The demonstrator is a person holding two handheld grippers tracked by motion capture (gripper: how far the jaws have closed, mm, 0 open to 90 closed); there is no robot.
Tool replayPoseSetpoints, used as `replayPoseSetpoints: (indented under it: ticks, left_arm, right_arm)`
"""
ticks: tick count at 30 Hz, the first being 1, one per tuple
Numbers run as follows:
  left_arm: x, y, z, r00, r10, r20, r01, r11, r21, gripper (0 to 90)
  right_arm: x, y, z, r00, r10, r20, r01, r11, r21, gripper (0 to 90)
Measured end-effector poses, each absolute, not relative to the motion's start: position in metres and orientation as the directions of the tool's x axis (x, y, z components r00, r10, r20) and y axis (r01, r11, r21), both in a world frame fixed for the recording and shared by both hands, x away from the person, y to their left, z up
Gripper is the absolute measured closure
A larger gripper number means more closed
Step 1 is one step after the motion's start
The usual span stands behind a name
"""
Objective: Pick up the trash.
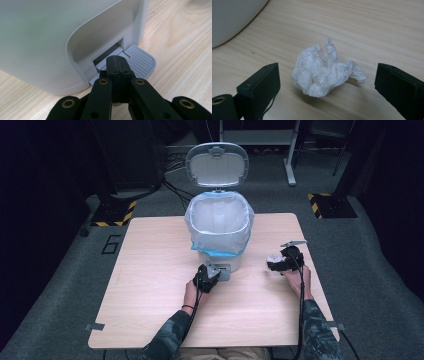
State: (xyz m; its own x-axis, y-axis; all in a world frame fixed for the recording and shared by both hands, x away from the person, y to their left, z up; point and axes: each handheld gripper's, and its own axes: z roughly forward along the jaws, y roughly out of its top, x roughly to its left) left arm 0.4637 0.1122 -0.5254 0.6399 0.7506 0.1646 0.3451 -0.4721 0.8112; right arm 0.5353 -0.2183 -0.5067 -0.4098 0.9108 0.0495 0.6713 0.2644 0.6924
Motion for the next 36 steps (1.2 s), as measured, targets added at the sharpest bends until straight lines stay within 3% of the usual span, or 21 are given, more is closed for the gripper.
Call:
replayPoseSetpoints:
  ticks: [8, 15, 21, 24, 29, 36]
  left_arm:
    - [0.464, 0.112, -0.526, 0.640, 0.750, 0.167, 0.342, -0.473, 0.812, 90.0]
    - [0.463, 0.112, -0.526, 0.641, 0.748, 0.173, 0.338, -0.478, 0.811, 90.0]
    - [0.463, 0.111, -0.525, 0.640, 0.746, 0.184, 0.335, -0.486, 0.807, 90.0]
    - [0.463, 0.111, -0.526, 0.639, 0.748, 0.180, 0.337, -0.481, 0.809, 90.0]
    - [0.464, 0.112, -0.526, 0.641, 0.748, 0.172, 0.338, -0.476, 0.812, 90.0]
    - [0.464, 0.112, -0.526, 0.641, 0.748, 0.171, 0.339, -0.475, 0.812, 90.0]
  right_arm:
    - [0.542, -0.214, -0.518, -0.418, 0.908, 0.040, 0.690, 0.289, 0.663, 7.9]
    - [0.539, -0.215, -0.514, -0.397, 0.918, 0.012, 0.681, 0.286, 0.674, 33.0]
    - [0.537, -0.221, -0.513, -0.385, 0.923, 0.014, 0.671, 0.269, 0.691, 63.7]
    - [0.536, -0.221, -0.512, -0.390, 0.920, 0.022, 0.674, 0.269, 0.688, 72.8]
    - [0.535, -0.220, -0.510, -0.399, 0.917, 0.019, 0.665, 0.275, 0.695, 79.3]
    - [0.522, -0.212, -0.487, -0.445, 0.895, 0.015, 0.620, 0.296, 0.727, 80.9]
